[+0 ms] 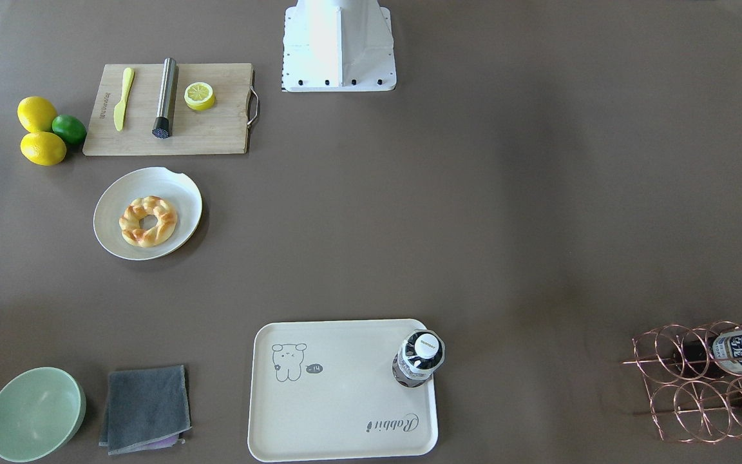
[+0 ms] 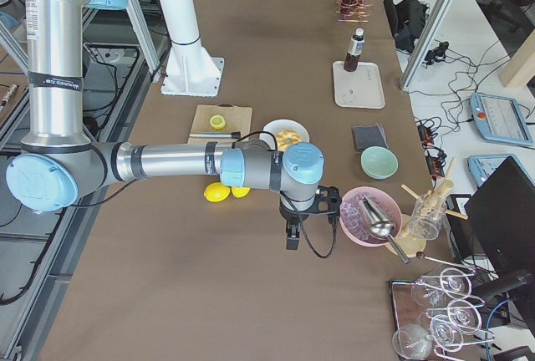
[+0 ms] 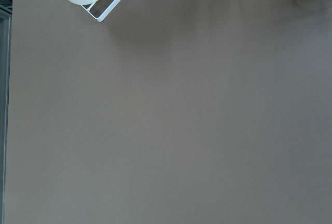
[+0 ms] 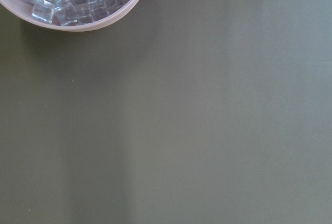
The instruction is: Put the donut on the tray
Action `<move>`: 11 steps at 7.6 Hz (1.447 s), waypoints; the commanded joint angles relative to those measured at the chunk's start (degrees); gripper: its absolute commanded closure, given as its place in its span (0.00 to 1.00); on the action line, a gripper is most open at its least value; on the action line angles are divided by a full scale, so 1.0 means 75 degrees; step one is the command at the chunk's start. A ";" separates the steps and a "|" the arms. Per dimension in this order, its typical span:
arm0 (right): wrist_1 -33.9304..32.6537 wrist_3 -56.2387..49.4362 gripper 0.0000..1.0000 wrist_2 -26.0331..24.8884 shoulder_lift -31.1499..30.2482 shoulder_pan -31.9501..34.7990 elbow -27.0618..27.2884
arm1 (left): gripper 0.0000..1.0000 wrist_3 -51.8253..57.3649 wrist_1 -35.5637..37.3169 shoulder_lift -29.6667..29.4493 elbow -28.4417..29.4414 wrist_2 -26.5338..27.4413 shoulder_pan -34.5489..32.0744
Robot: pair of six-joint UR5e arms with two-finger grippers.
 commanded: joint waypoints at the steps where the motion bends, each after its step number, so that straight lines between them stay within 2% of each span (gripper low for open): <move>1: 0.0317 -0.0008 0.00 0.0188 0.0001 -0.0080 0.0004 | 0.02 0.0006 0.0011 0.0020 0.0044 0.0047 -0.0012; 3: 0.0342 0.0003 0.00 0.0224 -0.0022 -0.0104 -0.0054 | 0.02 -0.0006 0.0012 0.0137 -0.0037 0.0596 -0.0012; 11: 0.0343 0.0062 0.00 0.0201 0.0177 -0.0362 -0.0277 | 0.02 -0.0018 0.0023 0.0231 -0.0108 0.0528 -0.0082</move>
